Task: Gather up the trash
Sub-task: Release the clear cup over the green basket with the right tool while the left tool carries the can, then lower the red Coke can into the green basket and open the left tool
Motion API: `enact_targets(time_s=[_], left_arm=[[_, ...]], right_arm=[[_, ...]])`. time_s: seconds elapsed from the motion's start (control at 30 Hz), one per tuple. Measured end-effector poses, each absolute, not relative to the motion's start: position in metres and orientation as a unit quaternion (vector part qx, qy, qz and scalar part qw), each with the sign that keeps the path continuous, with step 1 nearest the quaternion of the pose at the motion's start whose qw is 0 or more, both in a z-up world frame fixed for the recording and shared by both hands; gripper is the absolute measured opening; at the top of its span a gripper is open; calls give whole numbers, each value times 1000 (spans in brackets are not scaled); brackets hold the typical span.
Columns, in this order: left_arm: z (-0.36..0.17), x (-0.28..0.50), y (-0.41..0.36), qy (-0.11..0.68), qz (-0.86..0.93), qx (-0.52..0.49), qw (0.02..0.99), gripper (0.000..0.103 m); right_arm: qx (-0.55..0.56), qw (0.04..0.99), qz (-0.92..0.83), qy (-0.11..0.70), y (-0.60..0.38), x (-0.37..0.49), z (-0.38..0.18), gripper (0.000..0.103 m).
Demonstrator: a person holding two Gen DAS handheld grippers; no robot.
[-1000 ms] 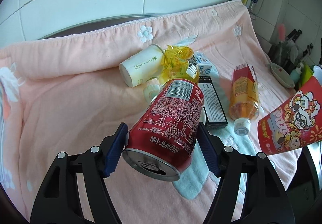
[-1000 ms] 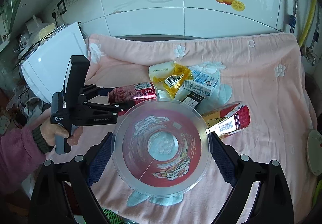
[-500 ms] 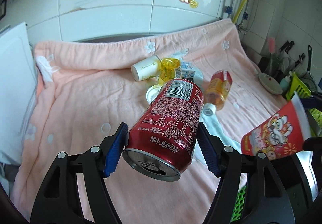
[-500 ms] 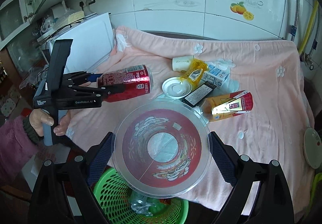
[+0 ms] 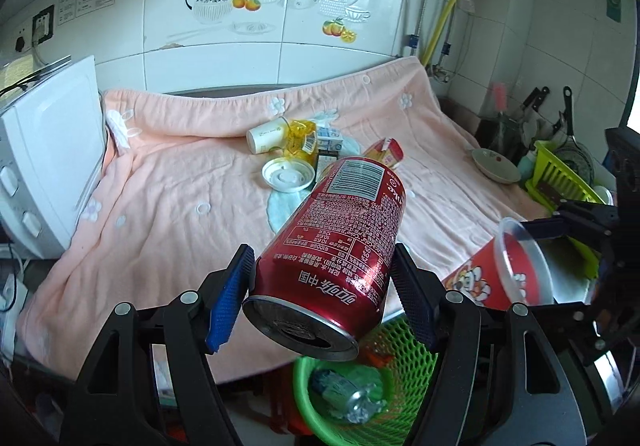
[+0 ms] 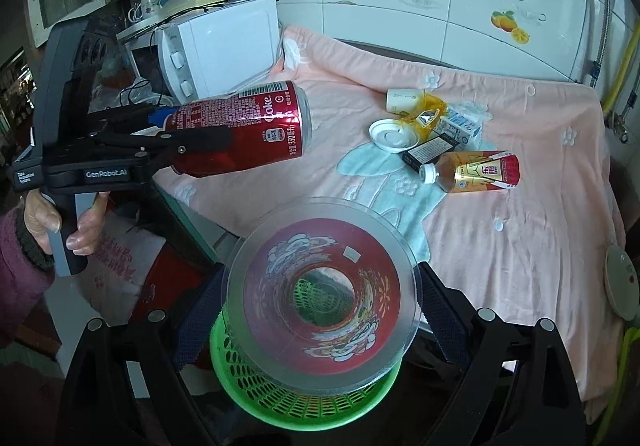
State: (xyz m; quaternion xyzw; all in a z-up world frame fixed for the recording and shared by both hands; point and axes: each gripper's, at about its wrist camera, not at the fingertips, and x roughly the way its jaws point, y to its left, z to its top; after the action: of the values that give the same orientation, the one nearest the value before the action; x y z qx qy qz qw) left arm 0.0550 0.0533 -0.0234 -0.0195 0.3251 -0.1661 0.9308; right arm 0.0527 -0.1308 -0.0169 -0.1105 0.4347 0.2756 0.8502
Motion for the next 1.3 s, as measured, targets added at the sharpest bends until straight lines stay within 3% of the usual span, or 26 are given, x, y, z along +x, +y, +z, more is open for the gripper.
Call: enact_targets(time_s=[0.6, 1.3], left_arm=[[-38, -19, 52, 334, -147, -45, 930, 68], [-49, -31, 25, 348, -190, -20, 918, 68]], right_arm=[[-116, 830, 267, 476, -134, 32, -63, 89], [-86, 855, 248, 448, -159, 7, -38, 92]])
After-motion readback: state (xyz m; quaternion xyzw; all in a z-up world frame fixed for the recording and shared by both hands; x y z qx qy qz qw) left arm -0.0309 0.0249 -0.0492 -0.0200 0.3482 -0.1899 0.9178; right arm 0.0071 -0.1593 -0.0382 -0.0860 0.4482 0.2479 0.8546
